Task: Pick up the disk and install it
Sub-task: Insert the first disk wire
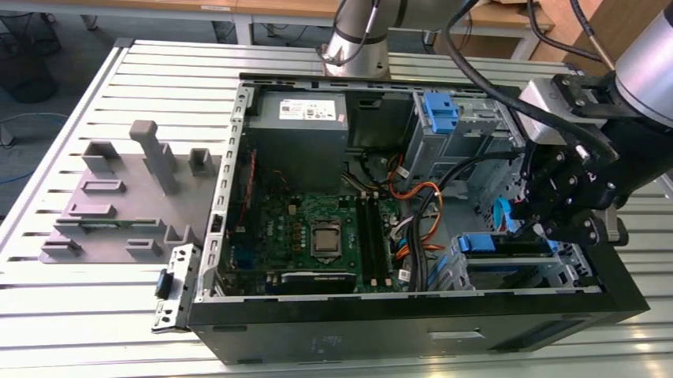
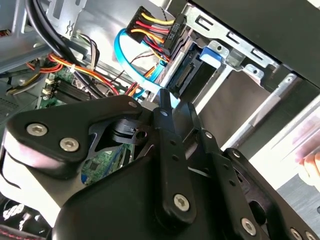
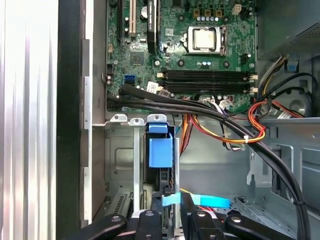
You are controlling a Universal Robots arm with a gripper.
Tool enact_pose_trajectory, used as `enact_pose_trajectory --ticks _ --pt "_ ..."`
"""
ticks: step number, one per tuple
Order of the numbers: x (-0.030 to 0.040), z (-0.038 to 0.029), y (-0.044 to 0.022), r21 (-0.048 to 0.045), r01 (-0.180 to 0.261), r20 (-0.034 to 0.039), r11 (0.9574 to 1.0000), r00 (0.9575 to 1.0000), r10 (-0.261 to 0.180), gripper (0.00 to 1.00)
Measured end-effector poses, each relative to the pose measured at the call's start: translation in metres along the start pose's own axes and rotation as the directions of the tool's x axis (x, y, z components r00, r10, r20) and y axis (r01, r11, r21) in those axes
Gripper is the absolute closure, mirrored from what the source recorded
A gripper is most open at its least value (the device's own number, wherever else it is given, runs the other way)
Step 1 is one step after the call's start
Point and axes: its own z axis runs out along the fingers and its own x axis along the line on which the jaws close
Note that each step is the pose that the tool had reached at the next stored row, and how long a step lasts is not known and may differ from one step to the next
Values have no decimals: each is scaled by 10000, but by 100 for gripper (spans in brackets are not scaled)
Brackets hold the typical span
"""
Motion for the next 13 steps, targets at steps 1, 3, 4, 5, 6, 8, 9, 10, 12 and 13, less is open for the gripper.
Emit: enact_pose_trajectory --ticks 1,3,4,5,6,8,9,10,12,13 --pt "0 -15 0 0 0 1 10000 10000 0 71" --pt "-2 -42 1 0 0 1 10000 10000 0 71" --pt "-2 -45 1 0 0 5 10000 10000 0 71" --pt "-2 -44 1 0 0 13 10000 10000 0 71" --pt "-2 -45 1 0 0 14 10000 10000 0 71" --pt "-2 -46 -5 -1 1 18 10000 10000 -1 71" --pt "-1 -46 -15 -1 0 19 10000 10000 0 71" --pt "-2 -46 -31 -1 0 22 10000 10000 0 71" --pt "-3 -46 -63 0 1 22 10000 10000 -1 71" --pt "-3 -46 -83 -1 0 23 10000 10000 0 71"
